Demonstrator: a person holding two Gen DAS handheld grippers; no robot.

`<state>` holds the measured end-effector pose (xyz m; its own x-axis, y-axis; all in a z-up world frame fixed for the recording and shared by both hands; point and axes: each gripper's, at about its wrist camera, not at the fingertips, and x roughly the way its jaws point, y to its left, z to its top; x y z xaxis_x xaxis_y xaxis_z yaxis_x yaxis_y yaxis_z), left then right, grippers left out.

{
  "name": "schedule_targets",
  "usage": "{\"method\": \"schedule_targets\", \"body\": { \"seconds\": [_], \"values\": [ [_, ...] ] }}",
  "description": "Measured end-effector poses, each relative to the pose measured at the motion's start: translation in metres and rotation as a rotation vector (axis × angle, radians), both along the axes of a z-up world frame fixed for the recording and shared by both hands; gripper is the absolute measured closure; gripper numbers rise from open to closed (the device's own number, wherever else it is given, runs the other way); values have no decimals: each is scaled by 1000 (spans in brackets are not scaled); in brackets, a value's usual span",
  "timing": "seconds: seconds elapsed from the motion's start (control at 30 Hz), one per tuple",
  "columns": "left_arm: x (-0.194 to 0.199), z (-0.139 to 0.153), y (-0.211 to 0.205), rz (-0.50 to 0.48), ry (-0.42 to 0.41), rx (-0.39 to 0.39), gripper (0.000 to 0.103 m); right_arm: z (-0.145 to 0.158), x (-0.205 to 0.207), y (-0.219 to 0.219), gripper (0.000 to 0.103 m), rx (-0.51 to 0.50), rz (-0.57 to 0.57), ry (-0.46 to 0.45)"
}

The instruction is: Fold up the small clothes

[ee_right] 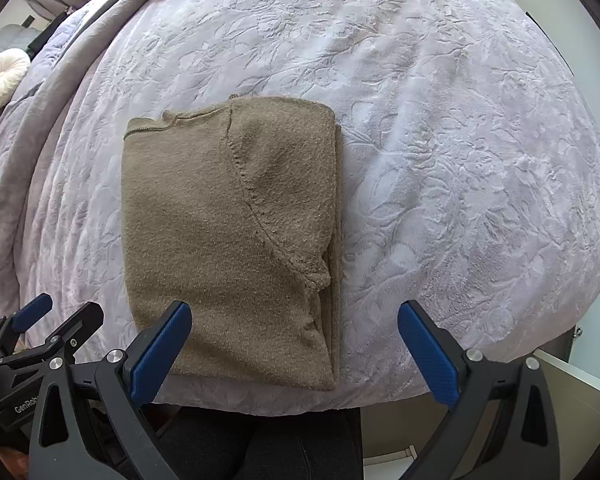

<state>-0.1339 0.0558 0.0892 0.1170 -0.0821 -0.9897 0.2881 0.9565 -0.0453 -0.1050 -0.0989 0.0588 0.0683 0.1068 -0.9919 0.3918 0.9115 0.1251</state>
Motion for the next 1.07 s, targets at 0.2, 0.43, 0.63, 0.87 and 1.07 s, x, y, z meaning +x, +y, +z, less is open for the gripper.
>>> {"method": "schedule_targets", "body": {
  "seconds": [0.2,0.43,0.63,0.87,1.07],
  "values": [
    [0,-1,1,-5,1,4,0,-1,1,0,0,-1,5,4],
    [0,-2,1,-5,4,7,0,-1,3,1,0,1,9,4],
    [1,-2,2,-3,-6,19,0,-1,3,2,0,-1,9,5],
    [0,-2,2,14,-27,35,0,-1,5,3,0,2,19,3],
    [0,-1,4,18,-45,18,0,-3,4,3,0,7,23,7]
  ]
}}
